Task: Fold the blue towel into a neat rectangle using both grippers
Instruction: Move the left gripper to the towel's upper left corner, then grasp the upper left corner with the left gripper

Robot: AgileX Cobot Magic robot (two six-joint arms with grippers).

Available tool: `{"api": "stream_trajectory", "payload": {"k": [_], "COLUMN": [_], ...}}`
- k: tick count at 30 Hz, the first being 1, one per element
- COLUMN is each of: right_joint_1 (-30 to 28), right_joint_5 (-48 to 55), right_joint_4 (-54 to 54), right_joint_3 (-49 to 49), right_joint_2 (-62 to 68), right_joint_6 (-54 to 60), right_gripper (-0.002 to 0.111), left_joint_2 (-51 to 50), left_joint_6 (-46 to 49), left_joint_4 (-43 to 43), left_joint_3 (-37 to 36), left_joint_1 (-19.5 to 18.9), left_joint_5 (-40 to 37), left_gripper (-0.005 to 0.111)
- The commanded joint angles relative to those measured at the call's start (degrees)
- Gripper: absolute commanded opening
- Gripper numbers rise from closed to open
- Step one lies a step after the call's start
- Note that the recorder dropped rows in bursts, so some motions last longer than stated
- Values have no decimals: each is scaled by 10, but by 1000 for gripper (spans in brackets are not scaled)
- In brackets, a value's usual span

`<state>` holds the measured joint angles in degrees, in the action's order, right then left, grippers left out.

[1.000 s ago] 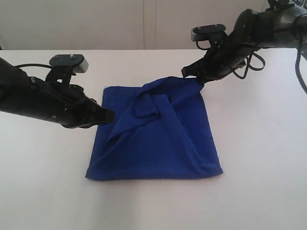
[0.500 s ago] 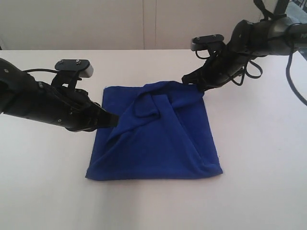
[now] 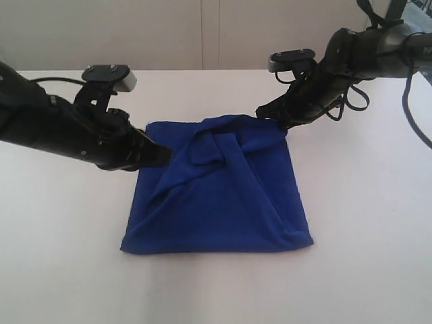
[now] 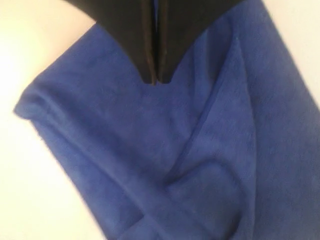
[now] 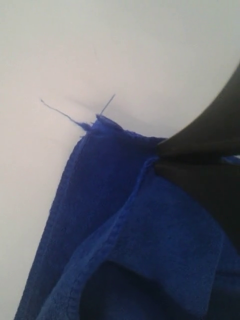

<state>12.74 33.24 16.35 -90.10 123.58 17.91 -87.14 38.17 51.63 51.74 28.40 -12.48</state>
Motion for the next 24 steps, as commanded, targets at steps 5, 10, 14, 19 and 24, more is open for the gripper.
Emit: {"api": "stream_trajectory", "payload": {"k": [5,10,14,19,24], "right_joint_1": [-2,-2,-2,-2,-2], "right_joint_5": [3,2,2,1,1], "right_joint_4": [-2,-4,-4,-3,-3], "right_joint_3": [1,1,1,1,1], "right_joint_2": [0,0,0,0,0], "right_joint_6": [-1,-1,-1,-1,-1], "right_gripper": [0,0,0,0,0], "left_joint_2": [-65,-168,-228,-257,-273], "left_joint_6": [-382,-396,-396,-396,-394], "left_joint_4": [-419,-429,-350,-314,-309], "left_joint_3": [147,236,262,262,262], "left_joint_1": [3,3,3,5,31], "left_joint_5": [-84,-61,-35,-20,24], "left_gripper": [0,0,17,44,48]}}
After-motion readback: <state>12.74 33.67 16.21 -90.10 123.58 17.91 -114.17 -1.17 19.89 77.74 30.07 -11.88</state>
